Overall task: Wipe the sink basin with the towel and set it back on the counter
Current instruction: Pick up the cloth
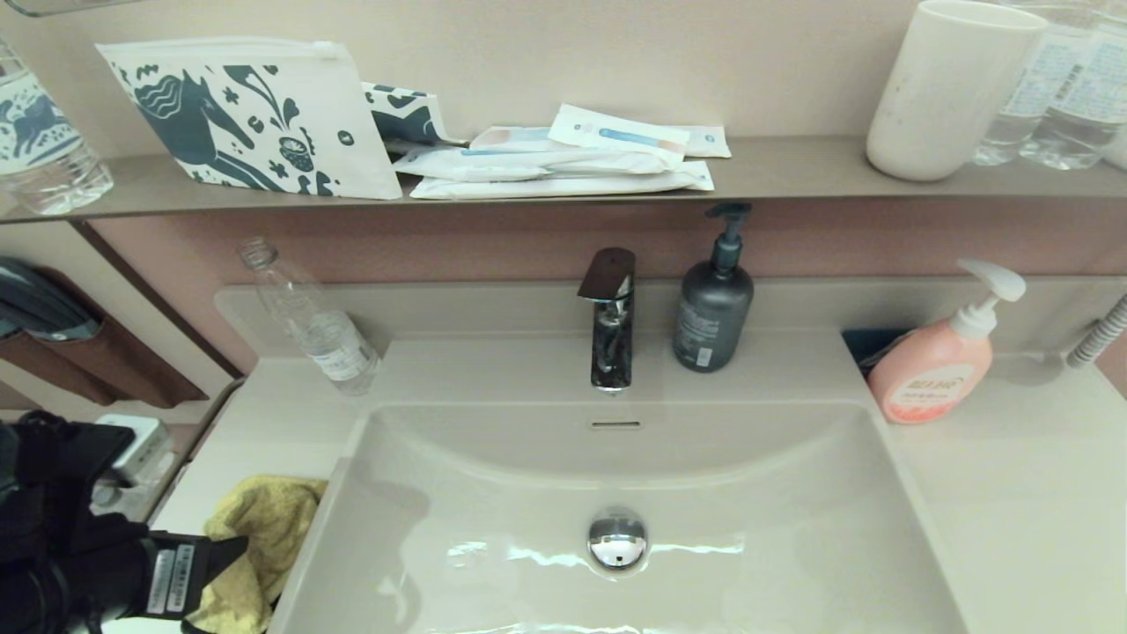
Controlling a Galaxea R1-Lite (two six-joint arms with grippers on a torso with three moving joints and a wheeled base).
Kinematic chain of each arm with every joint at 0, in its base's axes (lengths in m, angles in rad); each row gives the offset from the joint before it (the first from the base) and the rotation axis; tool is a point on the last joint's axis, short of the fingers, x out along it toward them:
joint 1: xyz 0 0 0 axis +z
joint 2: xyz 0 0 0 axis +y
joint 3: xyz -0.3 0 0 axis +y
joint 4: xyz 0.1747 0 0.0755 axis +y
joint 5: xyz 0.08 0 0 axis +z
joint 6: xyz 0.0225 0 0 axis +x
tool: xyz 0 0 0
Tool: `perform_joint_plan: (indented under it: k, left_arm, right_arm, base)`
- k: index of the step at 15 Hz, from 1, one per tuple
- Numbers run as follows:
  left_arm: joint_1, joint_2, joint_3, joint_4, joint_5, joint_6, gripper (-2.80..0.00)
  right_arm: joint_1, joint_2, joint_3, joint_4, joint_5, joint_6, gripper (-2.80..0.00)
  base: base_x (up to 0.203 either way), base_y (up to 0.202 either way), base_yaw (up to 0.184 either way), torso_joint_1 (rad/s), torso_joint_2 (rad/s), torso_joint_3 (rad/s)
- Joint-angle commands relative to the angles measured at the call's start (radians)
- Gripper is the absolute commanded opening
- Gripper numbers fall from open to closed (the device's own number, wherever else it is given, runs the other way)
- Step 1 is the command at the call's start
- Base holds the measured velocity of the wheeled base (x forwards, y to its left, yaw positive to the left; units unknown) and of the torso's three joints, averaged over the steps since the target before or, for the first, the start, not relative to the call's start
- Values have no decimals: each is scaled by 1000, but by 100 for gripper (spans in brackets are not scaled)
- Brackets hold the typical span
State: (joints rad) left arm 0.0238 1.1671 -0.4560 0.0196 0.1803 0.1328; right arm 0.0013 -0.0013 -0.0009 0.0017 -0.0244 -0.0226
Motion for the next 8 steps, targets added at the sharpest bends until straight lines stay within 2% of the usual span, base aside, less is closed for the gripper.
perform_joint_plan:
  k: [1, 3, 5, 8]
  left_arm:
    - [1, 25, 0, 0, 9, 14, 0]
    - [10, 69, 0, -6, 11, 23, 0]
    - [50, 131, -13, -15, 5, 44, 0]
    - [74, 174, -30, -35, -38, 65, 0]
  right_arm:
    - [0, 1, -1, 0, 0, 0, -280]
    - [0, 1, -1, 0, 0, 0, -280]
    - [0, 1, 0, 0, 0, 0, -280]
    - [0, 1, -1, 0, 0, 0, -280]
  base:
    - [0, 0, 0, 0, 0, 0]
    - [0, 0, 0, 0, 0, 0]
    - [0, 0, 0, 0, 0, 0]
    - [0, 0, 0, 0, 0, 0]
